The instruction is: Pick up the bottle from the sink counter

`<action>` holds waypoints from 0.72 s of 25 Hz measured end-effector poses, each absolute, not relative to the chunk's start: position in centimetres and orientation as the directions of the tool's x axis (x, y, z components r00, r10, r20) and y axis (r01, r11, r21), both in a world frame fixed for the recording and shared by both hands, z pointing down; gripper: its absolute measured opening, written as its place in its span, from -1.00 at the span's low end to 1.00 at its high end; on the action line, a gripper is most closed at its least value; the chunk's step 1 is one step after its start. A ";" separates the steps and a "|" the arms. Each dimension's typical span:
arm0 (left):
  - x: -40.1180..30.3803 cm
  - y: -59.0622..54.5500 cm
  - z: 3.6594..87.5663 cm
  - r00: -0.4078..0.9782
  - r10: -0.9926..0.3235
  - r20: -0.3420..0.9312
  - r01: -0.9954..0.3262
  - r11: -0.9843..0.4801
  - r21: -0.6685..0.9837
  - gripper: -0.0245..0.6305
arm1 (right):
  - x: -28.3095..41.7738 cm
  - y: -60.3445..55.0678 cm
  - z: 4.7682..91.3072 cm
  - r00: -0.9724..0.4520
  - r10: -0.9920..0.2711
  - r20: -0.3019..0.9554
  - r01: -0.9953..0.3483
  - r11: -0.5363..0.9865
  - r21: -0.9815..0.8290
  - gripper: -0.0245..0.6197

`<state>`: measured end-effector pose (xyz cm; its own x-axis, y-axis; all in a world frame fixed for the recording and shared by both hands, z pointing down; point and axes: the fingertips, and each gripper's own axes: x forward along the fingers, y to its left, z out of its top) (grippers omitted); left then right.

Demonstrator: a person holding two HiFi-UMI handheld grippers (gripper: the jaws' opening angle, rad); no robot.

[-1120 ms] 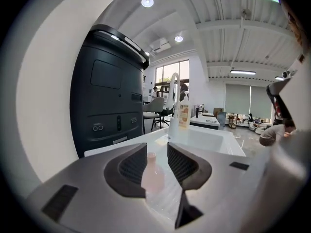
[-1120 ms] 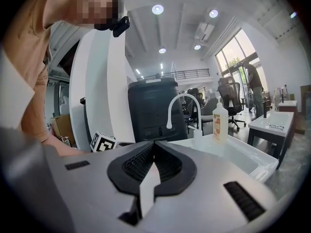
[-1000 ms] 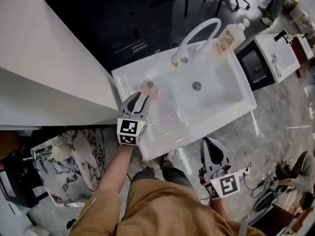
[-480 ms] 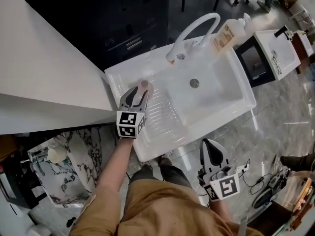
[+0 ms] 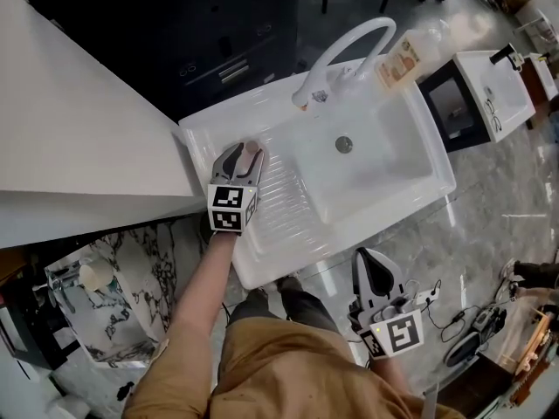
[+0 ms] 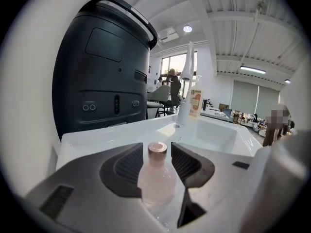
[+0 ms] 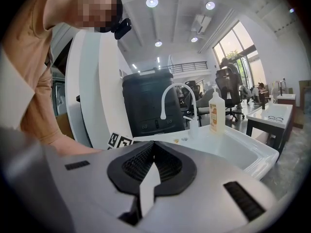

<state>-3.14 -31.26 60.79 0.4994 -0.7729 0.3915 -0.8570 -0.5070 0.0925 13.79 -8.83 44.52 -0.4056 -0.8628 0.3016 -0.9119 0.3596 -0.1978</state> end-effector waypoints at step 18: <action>-1.6 -33.4 61.7 0.491 -0.778 0.392 -0.859 -0.507 0.070 -0.41 | 14.8 -9.9 45.4 -0.395 -0.859 0.325 -0.917 0.345 -0.201 -0.91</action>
<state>-1.58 -33.38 61.67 0.4909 -0.7778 0.3925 -0.8591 -0.5070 0.0698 14.81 -9.89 45.44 -0.3950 -0.8592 0.3251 -0.9167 0.3454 -0.2010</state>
